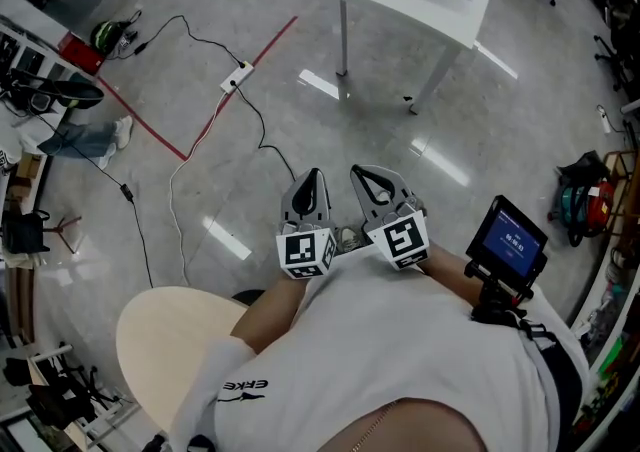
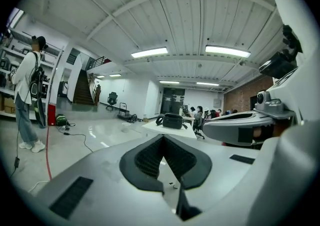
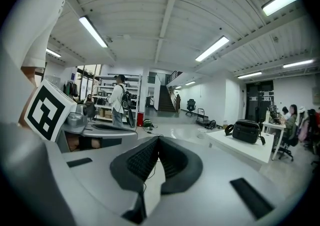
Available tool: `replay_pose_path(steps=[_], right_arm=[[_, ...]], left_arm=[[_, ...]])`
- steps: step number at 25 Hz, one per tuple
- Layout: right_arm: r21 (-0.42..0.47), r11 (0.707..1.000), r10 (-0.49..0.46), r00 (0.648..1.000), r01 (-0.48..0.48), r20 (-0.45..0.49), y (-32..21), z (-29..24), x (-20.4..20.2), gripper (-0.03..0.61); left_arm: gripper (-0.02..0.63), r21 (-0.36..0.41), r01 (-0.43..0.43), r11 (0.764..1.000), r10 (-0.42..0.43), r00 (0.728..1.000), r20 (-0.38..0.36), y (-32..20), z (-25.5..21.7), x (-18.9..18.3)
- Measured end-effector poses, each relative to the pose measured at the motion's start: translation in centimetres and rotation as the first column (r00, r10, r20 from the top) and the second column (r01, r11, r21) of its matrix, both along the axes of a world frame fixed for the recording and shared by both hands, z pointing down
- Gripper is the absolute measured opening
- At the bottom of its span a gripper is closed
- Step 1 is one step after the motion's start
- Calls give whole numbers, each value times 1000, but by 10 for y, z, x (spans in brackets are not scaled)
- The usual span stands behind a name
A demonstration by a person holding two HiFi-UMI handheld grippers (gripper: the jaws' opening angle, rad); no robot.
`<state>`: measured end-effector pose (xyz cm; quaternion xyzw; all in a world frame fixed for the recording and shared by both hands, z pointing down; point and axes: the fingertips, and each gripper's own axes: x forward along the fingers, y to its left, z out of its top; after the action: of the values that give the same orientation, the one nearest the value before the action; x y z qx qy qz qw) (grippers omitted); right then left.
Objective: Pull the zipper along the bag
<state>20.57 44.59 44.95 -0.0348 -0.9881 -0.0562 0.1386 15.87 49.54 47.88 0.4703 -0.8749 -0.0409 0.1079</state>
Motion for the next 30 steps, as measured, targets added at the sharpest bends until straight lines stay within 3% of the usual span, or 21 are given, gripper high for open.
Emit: replay_pose_path(steps=[9, 14, 22, 30], right_arm=[[3, 1000, -16, 1000, 16, 12, -28, 5, -55, 5], [-13, 1000, 3, 1000, -3, 18, -91, 11, -102, 5], [11, 996, 83, 995, -84, 50, -136, 2, -128, 5], [-39, 978, 209, 977, -207, 50, -249, -4, -151, 5]], left_arm=[[2, 1, 3, 1000, -3, 1000, 14, -31, -1, -51], [3, -16, 1, 1000, -1, 1000, 24, -90, 4, -102], [3, -7, -50, 999, 50, 997, 66, -135, -3, -133], [3, -35, -149, 988, 152, 985, 77, -249, -17, -164]])
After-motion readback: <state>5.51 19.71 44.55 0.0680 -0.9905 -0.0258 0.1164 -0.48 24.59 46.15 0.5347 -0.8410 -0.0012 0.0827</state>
